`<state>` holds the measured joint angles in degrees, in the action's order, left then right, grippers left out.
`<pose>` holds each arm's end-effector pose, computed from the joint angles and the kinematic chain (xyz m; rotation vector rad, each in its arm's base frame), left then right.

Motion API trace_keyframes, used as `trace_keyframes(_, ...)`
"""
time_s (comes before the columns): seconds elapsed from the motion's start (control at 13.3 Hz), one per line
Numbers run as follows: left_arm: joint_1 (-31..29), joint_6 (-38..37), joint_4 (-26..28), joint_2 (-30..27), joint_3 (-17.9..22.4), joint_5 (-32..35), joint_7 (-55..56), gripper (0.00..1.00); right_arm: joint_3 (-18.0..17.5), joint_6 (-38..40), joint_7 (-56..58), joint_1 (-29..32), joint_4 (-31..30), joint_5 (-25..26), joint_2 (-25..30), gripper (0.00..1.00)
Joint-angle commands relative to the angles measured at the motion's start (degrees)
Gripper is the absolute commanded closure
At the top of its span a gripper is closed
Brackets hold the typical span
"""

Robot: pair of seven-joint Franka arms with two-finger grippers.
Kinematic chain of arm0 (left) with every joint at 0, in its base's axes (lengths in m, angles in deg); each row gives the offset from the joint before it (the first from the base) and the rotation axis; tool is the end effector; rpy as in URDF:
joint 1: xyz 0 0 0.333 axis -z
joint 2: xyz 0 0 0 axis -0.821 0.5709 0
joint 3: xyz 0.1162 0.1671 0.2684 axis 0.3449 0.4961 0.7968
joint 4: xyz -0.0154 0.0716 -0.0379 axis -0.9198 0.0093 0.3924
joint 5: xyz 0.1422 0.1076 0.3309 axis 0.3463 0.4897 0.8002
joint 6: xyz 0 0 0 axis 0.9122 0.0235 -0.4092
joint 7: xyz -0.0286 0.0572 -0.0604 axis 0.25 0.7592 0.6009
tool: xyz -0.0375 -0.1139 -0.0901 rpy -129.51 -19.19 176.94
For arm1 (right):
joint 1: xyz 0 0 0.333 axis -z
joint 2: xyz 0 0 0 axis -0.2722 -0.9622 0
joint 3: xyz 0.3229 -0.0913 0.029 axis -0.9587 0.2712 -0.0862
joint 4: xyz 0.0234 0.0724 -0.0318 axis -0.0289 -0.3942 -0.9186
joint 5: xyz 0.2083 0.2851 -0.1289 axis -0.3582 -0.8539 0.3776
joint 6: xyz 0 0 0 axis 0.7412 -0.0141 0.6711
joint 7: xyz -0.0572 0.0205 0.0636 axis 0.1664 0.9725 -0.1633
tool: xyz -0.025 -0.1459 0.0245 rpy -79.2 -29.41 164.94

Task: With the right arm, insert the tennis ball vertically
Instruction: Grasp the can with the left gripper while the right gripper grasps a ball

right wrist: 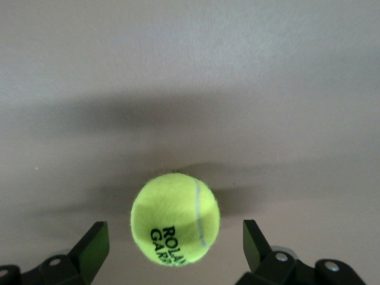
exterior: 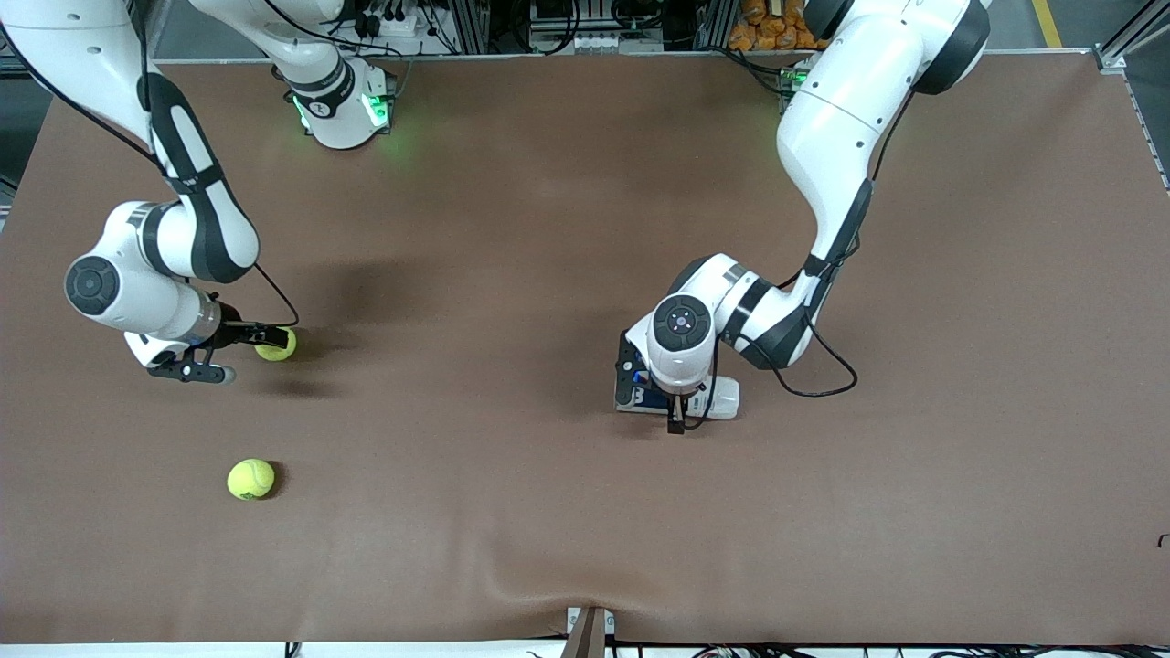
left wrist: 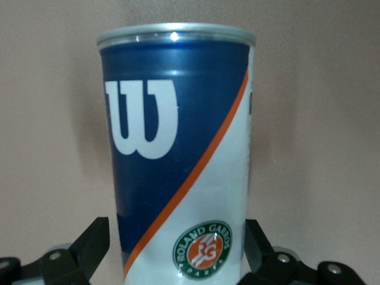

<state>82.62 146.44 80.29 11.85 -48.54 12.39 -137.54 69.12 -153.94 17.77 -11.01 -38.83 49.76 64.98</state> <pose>0.6138 -0.3936 0.1762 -2.0477 2.2635 0.0732 0.5356 -0.0623 0.2100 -3.1189 0.1884 0.2263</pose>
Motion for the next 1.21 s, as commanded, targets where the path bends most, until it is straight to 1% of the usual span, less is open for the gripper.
trace_keyframes(0.0,0.34,1.87,-0.86,0.9,0.22,1.54,0.52,0.0,-0.4,-0.63,0.13,0.4,1.41,-0.12,-2.86,0.0)
trace_keyframes(0.23,0.26,3.29,-0.85,1.52,0.22,2.15,-0.27,0.0,-0.4,-2.12,0.13,0.49,1.5,-0.12,-4.09,0.0)
trace_keyframes(0.38,0.25,3.29,-0.85,1.52,0.13,4.96,-0.27,0.35,-0.4,-2.21,0.04,0.49,1.94,-0.2,-4.62,0.0)
trace_keyframes(0.45,0.25,3.29,-0.85,1.52,0.13,5.06,-0.19,0.46,-0.4,-2.21,0.04,0.58,2.29,-0.21,-5.32,0.0)
trace_keyframes(0.68,-0.09,3.29,-1.03,0.82,0.05,4.71,-0.19,0.46,-0.4,-3.09,0.04,0.49,2.29,-0.21,-6.46,0.0)
trace_keyframes(0.75,-0.1,3.29,-1.03,0.64,-0.39,4.1,-0.01,0.45,-0.4,-3.09,0.04,0.49,2.29,-0.21,-6.47,0.0)
trace_keyframes(0.83,-0.27,3.29,-1.12,0.03,-0.65,2.7,-0.01,0.4,-0.49,-3.09,-0.04,0.49,2.2,-0.21,-6.47,0.0)
trace_keyframes(0.9,-0.53,3.29,-1.2,-0.24,-1.35,-0.27,-0.27,0.4,-0.49,-2.92,-0.13,0.4,2.2,-0.29,-6.47,0.23)
trace_keyframes(0.98,-1.41,3.38,-1.38,-0.94,-3.01,-2.48,-0.53,0.4,-0.57,-2.91,-0.22,0.4,2.2,-0.29,-6.47,0.45)
trace_keyframes(1.06,-2.63,3.73,-1.38,-1.47,-5.12,-3.89,-1.15,0.4,-0.58,-2.83,-0.22,0.4,2.2,-0.29,-6.47,0.5)
trace_keyframes(1.13,-4.47,3.99,-1.9,-1.56,-7.66,-4.6,-1.33,0.4,-0.66,-2.57,-0.31,0.4,2.2,-0.29,-6.47,0.5)
